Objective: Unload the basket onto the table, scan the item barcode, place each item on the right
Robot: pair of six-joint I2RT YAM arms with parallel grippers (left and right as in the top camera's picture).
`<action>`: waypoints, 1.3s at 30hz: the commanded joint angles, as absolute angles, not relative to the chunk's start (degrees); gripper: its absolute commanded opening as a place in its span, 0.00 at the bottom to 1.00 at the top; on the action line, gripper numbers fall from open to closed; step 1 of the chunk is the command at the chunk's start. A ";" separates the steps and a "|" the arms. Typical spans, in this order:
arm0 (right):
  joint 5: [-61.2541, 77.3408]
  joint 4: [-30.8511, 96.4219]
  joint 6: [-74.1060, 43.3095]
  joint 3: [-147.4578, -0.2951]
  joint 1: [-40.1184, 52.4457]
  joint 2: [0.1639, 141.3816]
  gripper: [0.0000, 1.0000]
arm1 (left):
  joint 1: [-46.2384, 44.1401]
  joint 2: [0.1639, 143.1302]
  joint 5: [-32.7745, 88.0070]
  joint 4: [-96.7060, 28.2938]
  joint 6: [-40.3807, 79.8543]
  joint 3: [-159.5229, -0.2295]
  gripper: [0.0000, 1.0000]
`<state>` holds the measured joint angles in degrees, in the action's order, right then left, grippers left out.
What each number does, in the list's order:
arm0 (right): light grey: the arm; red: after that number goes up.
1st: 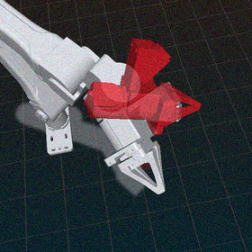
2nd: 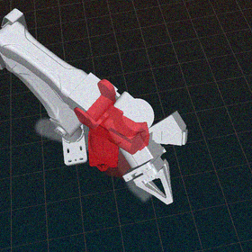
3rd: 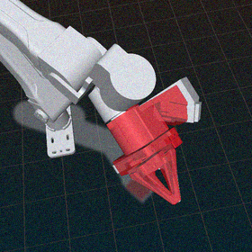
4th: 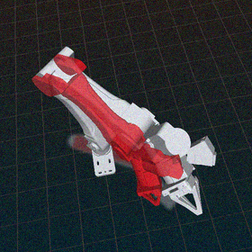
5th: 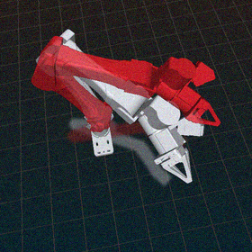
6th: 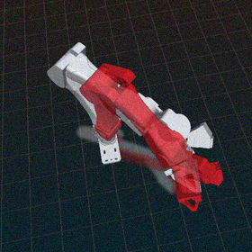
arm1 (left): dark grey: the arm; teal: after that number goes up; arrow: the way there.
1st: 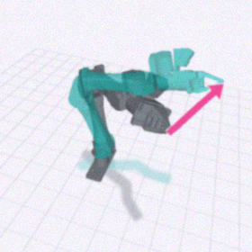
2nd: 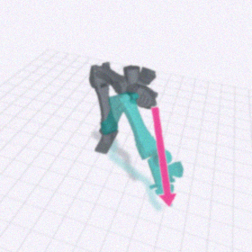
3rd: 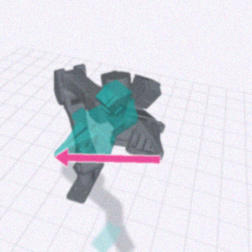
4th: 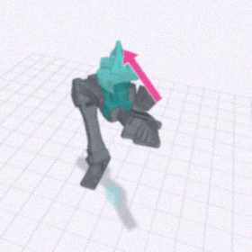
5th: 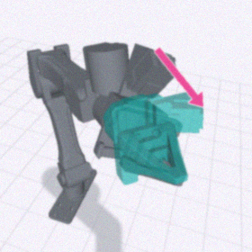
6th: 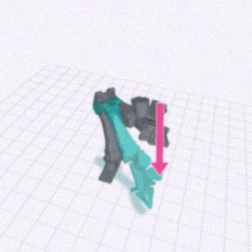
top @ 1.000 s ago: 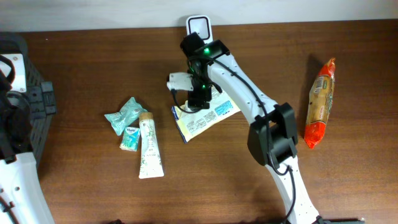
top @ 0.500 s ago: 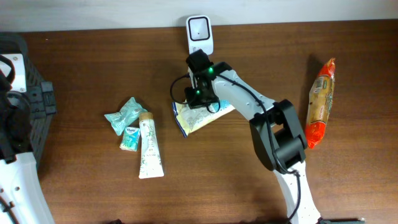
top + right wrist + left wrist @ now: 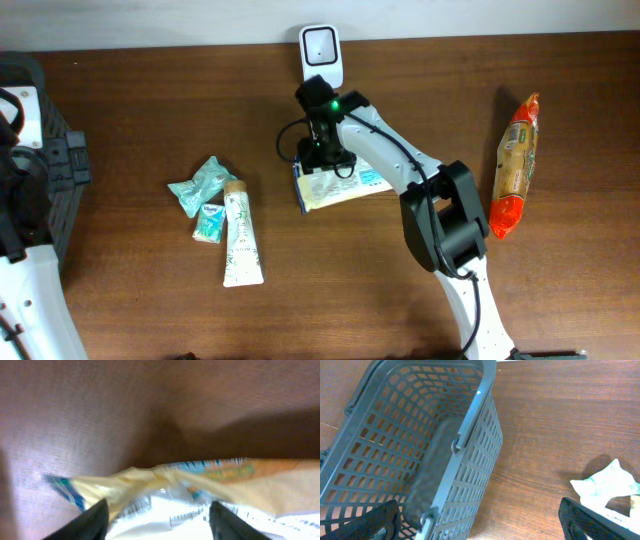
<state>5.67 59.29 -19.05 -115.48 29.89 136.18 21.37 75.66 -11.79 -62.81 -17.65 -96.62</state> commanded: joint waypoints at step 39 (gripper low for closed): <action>4.27 85.69 -9.26 -157.10 33.67 147.79 0.47 | 21.54 75.61 -11.35 -62.70 -18.31 -96.84 0.99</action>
